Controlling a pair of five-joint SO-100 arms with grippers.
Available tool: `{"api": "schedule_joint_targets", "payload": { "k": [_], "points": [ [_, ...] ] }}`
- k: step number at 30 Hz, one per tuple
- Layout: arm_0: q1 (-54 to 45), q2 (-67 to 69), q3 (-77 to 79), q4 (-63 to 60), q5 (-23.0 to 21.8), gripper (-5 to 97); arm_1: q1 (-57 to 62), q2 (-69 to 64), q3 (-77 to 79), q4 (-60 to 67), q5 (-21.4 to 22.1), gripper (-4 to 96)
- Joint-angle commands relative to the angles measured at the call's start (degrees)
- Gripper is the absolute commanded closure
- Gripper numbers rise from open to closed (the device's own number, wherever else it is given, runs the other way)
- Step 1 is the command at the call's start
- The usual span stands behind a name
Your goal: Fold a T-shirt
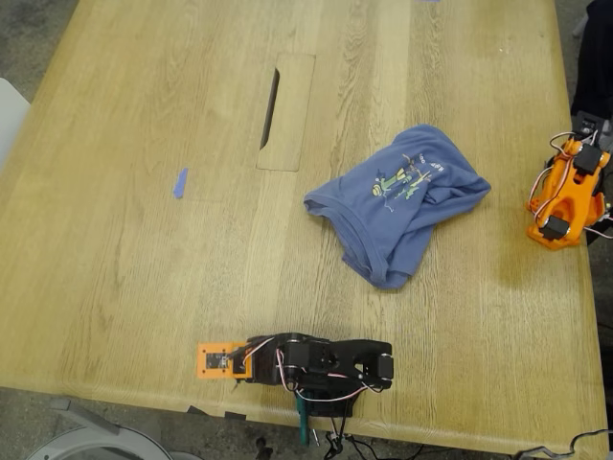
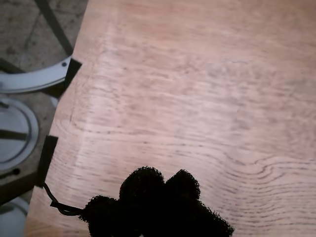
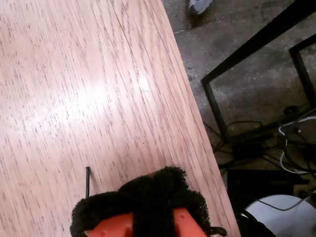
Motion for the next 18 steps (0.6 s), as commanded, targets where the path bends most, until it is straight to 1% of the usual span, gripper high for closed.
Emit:
{"api": "schedule_joint_targets", "payload": {
  "k": [1,6,10,11,13,16,18],
  "points": [
    [-0.97,6.68,-0.7,4.83,1.41,92,2.46,0.0,2.46,-0.44,-1.67,88.4],
    [-1.05,6.68,-0.09,11.43,0.44,92,5.62,-0.09,5.71,-2.72,-4.13,88.2],
    [-0.53,6.59,0.35,10.63,-1.05,92,5.62,-0.09,5.8,-2.81,-4.57,88.3],
    [-0.53,6.59,1.32,9.32,-0.7,92,5.27,-0.09,5.8,-2.81,-4.75,88.6],
    [-0.35,6.5,2.99,7.65,0.35,91,5.1,-0.09,5.8,-2.37,-2.55,88.7],
    [-0.44,6.59,2.99,7.65,-0.88,91,5.36,-0.09,5.8,-1.67,0.26,89.1],
    [-0.79,6.59,2.99,7.03,-1.58,91,6.06,-0.09,5.8,-1.67,0.7,89.0]
  ]
}}
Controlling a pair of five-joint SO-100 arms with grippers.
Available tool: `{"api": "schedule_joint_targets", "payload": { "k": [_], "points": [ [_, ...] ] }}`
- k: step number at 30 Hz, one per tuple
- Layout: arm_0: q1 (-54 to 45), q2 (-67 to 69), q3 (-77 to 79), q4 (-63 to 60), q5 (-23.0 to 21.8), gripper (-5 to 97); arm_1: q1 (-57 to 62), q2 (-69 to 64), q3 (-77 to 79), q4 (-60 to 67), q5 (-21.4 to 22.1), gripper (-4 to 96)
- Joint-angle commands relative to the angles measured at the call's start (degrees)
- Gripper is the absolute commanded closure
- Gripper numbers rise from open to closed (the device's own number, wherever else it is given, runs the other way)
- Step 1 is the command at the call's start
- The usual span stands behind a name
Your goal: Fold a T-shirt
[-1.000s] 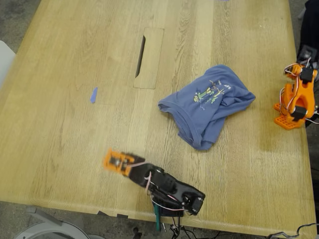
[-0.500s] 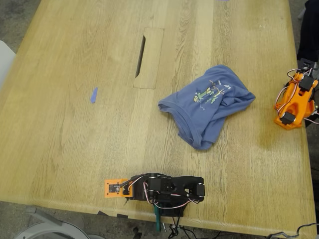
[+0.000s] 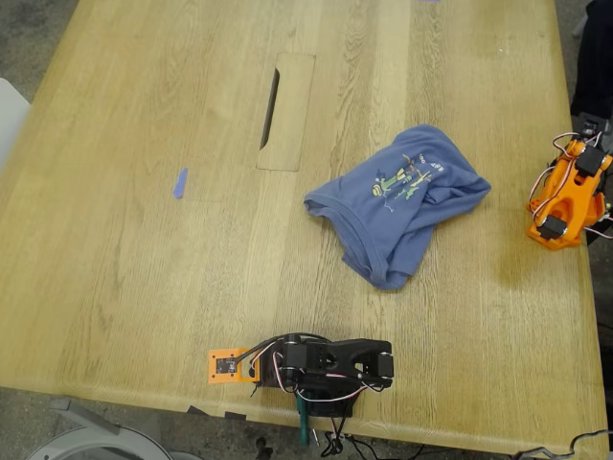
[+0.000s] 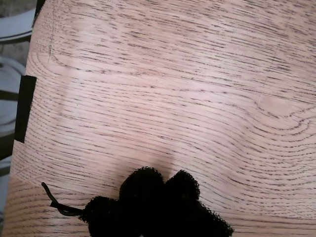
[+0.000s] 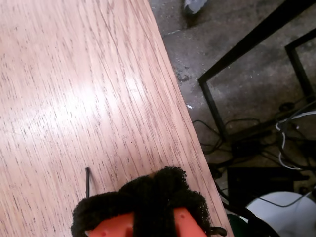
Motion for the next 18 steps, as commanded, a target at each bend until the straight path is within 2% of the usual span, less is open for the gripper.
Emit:
{"api": "schedule_joint_targets", "payload": {
  "k": [1,3,8,10,18],
  "points": [
    [-0.26,6.59,-0.44,-2.02,-1.05,91,3.87,0.09,3.87,-0.09,0.53,89.0],
    [-0.35,6.59,-0.44,-4.57,-1.32,91,4.48,0.09,3.87,-1.05,-0.35,89.0],
    [-0.18,6.59,-0.44,-3.43,-1.05,91,4.13,0.09,3.87,0.79,2.72,89.2],
    [-0.18,6.59,-0.44,-1.23,-1.76,91,3.87,0.09,3.96,0.88,3.96,88.9],
    [0.26,6.59,-0.44,-0.26,-4.66,91,5.54,0.09,3.96,0.88,4.31,88.5]
  ]
}}
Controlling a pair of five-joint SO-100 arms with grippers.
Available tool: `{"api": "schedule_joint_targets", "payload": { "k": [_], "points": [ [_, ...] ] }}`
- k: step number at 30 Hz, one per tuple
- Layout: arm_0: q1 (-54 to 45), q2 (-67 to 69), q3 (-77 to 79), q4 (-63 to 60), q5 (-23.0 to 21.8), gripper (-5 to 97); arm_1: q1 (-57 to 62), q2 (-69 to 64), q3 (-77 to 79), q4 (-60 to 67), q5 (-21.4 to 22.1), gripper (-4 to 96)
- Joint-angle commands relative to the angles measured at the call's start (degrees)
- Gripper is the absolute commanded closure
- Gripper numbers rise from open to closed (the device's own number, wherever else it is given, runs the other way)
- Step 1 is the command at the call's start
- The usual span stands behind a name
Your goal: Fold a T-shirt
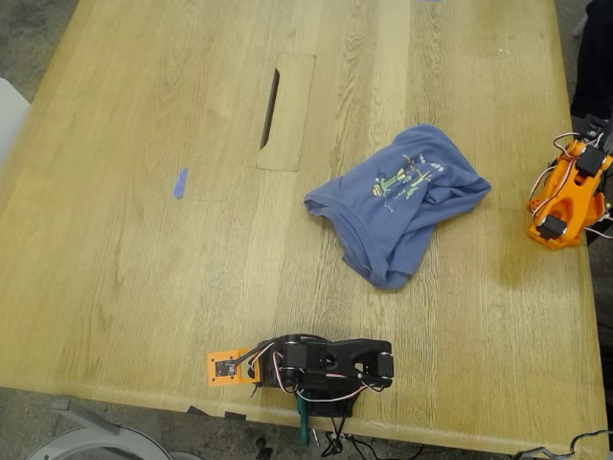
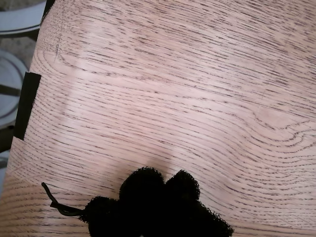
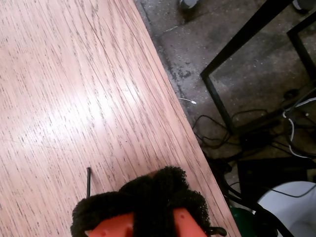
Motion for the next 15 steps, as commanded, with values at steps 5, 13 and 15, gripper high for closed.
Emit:
{"api": "schedule_joint_targets", "payload": {
  "k": [5,13,15],
  "points": [
    [0.26,6.59,-0.44,0.44,-1.93,91,3.87,0.09,4.04,0.18,1.32,88.5],
    [0.35,6.59,-0.44,0.44,-2.46,91,4.31,0.09,4.04,0.18,1.85,88.8],
    [0.35,6.59,-0.44,0.44,-2.55,91,4.39,0.09,4.04,0.18,1.85,88.8]
  ]
}}
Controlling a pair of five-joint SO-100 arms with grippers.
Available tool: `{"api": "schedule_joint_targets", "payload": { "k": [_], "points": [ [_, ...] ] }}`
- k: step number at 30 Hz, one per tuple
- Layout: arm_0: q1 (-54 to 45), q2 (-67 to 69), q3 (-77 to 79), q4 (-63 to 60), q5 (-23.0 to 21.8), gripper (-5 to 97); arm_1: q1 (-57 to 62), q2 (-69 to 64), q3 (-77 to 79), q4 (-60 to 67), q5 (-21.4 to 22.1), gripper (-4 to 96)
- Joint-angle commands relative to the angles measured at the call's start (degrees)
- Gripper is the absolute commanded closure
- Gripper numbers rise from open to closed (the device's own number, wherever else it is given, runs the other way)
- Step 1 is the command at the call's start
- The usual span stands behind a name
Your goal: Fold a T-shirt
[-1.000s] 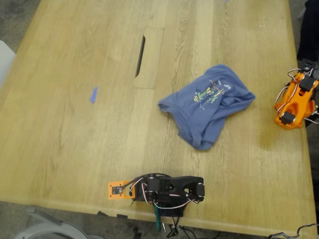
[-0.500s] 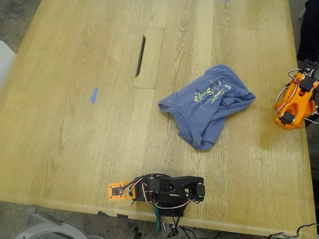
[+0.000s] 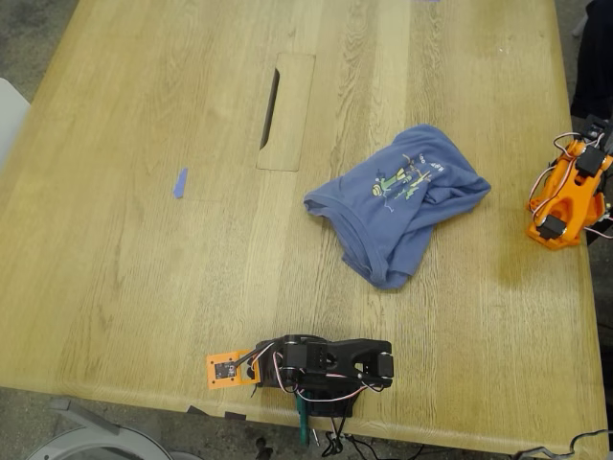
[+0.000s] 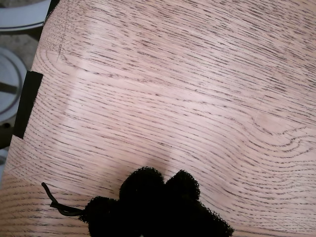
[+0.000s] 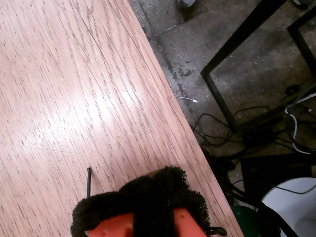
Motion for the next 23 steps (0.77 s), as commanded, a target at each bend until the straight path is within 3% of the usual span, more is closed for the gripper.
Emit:
{"api": "schedule_joint_targets", "payload": {
  "k": [1,23],
  "points": [
    [0.35,6.59,-0.44,0.44,-1.05,91,4.39,0.09,4.04,0.18,0.26,88.8],
    [1.67,6.59,-0.44,-7.12,-1.76,92,1.14,0.09,3.96,-12.22,0.35,89.7]
  ]
}}
